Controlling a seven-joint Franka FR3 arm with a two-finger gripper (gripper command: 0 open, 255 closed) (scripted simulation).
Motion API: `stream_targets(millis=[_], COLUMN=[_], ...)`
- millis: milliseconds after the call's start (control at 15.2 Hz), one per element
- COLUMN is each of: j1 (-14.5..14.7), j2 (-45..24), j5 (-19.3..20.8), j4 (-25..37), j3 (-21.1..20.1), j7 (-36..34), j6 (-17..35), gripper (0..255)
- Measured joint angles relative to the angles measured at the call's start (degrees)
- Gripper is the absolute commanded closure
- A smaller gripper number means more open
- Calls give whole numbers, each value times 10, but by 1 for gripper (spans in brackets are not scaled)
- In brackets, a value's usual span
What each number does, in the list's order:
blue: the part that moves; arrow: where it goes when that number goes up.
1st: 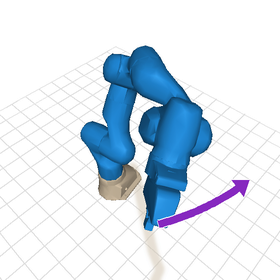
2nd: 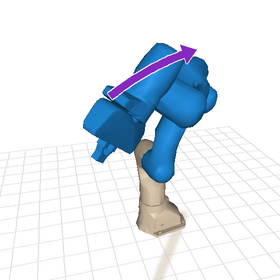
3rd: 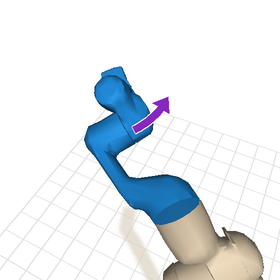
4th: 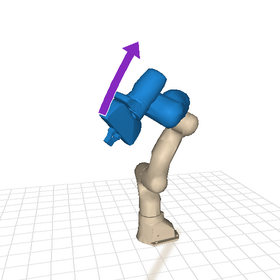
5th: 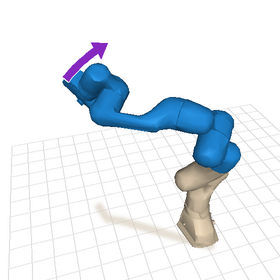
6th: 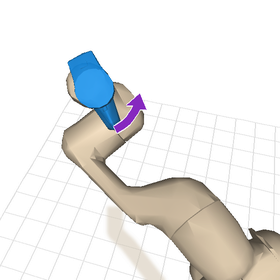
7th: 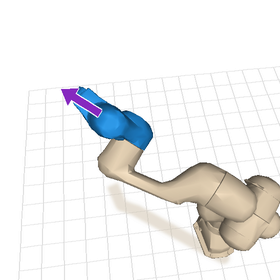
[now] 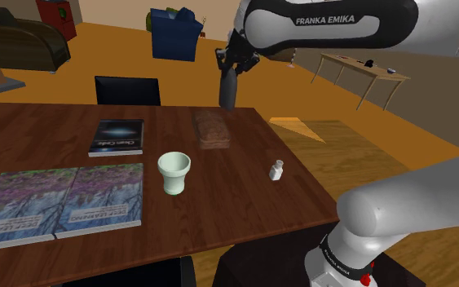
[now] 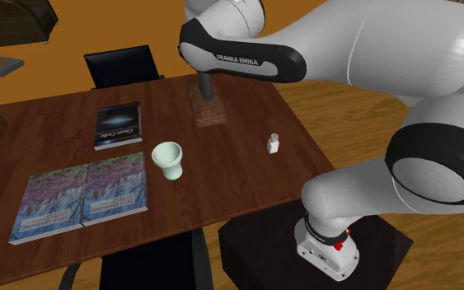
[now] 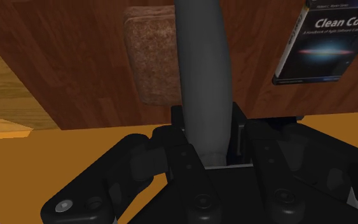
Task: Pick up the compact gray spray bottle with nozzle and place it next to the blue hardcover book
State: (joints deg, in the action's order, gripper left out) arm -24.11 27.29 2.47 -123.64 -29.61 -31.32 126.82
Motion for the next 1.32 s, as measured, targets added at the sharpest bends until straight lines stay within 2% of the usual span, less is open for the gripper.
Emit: stream_targets(millis=[660, 1188, 1320], j1=[9, -31, -63], j2=[-8, -76, -116], j5=[17, 72, 108], j4=[54, 155, 199], j3=[-128, -278, -346], j7=[-141, -271, -315], j6=[-57, -117, -141], gripper=[255, 255, 255])
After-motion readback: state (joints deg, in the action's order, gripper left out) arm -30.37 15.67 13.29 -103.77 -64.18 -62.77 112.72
